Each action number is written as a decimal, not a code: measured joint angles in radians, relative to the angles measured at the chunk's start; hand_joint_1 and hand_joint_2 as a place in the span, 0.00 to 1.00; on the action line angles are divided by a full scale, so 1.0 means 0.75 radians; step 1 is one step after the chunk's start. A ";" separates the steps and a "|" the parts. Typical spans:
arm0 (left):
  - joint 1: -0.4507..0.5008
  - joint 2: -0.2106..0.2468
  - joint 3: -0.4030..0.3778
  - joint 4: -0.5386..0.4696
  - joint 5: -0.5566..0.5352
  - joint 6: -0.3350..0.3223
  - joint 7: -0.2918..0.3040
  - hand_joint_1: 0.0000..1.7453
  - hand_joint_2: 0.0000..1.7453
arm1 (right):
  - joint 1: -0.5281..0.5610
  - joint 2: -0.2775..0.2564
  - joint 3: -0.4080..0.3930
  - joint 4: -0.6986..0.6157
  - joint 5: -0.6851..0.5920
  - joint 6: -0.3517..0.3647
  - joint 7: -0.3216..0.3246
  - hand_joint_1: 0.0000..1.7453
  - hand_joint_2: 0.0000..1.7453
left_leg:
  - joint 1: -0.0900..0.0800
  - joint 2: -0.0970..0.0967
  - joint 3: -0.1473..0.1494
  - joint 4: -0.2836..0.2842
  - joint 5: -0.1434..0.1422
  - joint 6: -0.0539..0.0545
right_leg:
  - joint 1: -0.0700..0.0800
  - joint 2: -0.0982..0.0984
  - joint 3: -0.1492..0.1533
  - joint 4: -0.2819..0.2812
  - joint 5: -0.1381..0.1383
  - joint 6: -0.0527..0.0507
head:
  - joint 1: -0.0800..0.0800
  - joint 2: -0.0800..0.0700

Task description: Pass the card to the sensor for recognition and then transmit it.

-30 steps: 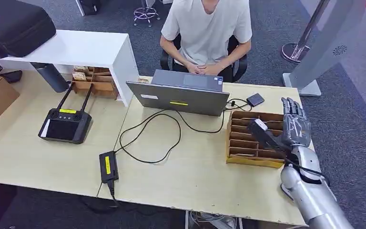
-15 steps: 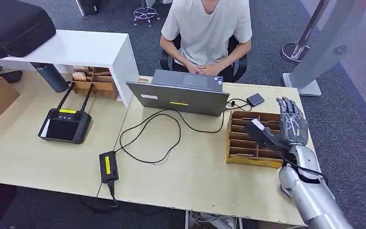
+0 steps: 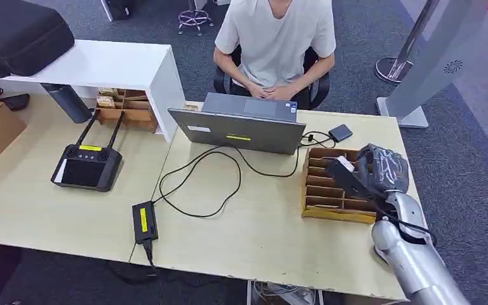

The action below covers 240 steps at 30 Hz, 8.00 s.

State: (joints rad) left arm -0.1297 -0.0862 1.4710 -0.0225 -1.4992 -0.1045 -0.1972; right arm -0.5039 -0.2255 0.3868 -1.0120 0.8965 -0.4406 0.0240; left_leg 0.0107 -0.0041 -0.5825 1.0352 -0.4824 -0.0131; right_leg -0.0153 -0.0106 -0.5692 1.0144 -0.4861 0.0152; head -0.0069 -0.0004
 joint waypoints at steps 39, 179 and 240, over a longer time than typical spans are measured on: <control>-0.001 0.005 -0.032 0.000 0.000 0.000 -0.008 0.00 1.00 | 0.008 -0.005 -0.006 -0.032 0.005 -0.030 -0.020 0.00 1.00 | 0.000 0.000 0.000 0.000 0.000 0.000 | 0.000 0.000 0.000 0.000 0.000 0.000 | 0.000 0.000; -0.001 -0.001 -0.033 0.000 0.000 0.008 -0.015 0.00 1.00 | 0.084 -0.096 0.012 -0.104 0.115 0.016 0.023 1.00 1.00 | 0.000 0.000 0.000 0.000 0.000 0.000 | 0.000 0.000 0.000 0.000 0.000 0.000 | -0.001 0.000; -0.003 -0.001 -0.033 0.000 0.000 0.006 -0.018 0.00 1.00 | 0.081 -0.095 0.002 -0.128 0.078 0.015 0.000 0.00 1.00 | 0.000 0.000 0.000 0.000 0.002 0.001 | 0.000 0.001 0.001 0.000 0.003 0.002 | 0.000 0.000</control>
State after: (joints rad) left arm -0.1320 -0.0870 1.4466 -0.0225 -1.4992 -0.1003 -0.2110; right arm -0.4432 -0.2968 0.3883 -1.1082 0.9548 -0.4292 0.0240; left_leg 0.0106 -0.0037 -0.5822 1.0355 -0.4811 -0.0126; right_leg -0.0155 -0.0101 -0.5687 1.0142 -0.4840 0.0163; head -0.0069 -0.0004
